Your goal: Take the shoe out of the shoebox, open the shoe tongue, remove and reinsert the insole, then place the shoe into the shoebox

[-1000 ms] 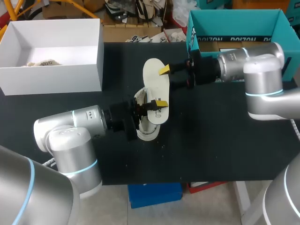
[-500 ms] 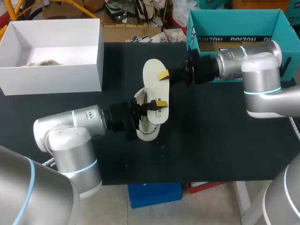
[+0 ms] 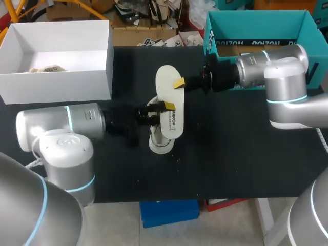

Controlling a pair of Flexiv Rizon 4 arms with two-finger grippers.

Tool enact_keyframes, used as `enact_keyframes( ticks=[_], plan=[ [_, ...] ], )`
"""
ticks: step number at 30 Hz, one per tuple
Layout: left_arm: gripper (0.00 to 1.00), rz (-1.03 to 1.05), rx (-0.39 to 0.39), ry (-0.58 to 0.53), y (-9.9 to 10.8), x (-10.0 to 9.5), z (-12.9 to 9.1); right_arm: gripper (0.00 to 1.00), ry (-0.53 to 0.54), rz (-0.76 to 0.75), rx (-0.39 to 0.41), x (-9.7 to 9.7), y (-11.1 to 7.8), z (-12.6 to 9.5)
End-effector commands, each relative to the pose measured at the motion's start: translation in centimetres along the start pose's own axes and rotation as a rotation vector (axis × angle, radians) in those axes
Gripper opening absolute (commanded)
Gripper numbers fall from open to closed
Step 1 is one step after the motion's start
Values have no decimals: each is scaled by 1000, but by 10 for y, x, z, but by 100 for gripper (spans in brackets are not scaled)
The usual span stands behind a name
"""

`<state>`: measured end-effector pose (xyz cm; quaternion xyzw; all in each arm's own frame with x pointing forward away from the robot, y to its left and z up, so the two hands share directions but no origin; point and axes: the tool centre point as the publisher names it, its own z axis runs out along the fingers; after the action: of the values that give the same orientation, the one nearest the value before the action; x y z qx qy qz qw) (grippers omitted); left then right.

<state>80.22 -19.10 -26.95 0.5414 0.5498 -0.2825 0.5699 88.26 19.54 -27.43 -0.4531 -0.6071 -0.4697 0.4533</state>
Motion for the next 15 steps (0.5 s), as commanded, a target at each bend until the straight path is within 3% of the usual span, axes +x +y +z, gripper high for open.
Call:
enact_keyframes(
  ticks=[1,7,10,15],
  plan=[
    [100,100,121,275,8,-6,-43,0,-2,1,2,0,1,1],
    [100,348,167,474,20,-18,-55,0,-2,1,2,0,1,1],
    [100,511,221,606,18,-27,-51,0,-2,1,2,0,1,1],
    [100,651,214,702,15,-46,-35,0,-2,1,2,0,1,1]
  ],
)
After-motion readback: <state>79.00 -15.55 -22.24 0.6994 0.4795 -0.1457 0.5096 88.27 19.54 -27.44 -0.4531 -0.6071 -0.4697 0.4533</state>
